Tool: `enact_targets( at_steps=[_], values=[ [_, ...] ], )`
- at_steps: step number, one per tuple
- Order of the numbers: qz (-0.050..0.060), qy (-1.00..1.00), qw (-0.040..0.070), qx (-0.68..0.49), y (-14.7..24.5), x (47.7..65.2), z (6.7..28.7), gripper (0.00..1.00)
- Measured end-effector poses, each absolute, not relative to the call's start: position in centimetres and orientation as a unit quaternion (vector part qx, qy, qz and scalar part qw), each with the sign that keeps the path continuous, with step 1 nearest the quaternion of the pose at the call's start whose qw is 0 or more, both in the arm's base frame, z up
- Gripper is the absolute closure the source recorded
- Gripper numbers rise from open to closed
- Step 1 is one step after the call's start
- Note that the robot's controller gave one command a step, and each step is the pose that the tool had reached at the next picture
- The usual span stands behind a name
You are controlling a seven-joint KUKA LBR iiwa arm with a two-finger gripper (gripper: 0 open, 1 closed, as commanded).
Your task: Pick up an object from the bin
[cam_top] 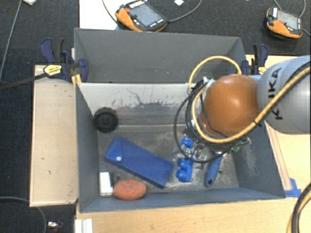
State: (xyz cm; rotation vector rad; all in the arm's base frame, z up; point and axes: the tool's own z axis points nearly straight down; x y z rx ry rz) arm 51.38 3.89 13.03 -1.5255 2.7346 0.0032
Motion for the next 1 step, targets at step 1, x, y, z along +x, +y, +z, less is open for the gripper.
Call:
enact_targets(
  at_steps=[1],
  values=[
    [0.001,0.874,0.007,-0.486,3.90,51.47,16.62,1.00]
  ],
)
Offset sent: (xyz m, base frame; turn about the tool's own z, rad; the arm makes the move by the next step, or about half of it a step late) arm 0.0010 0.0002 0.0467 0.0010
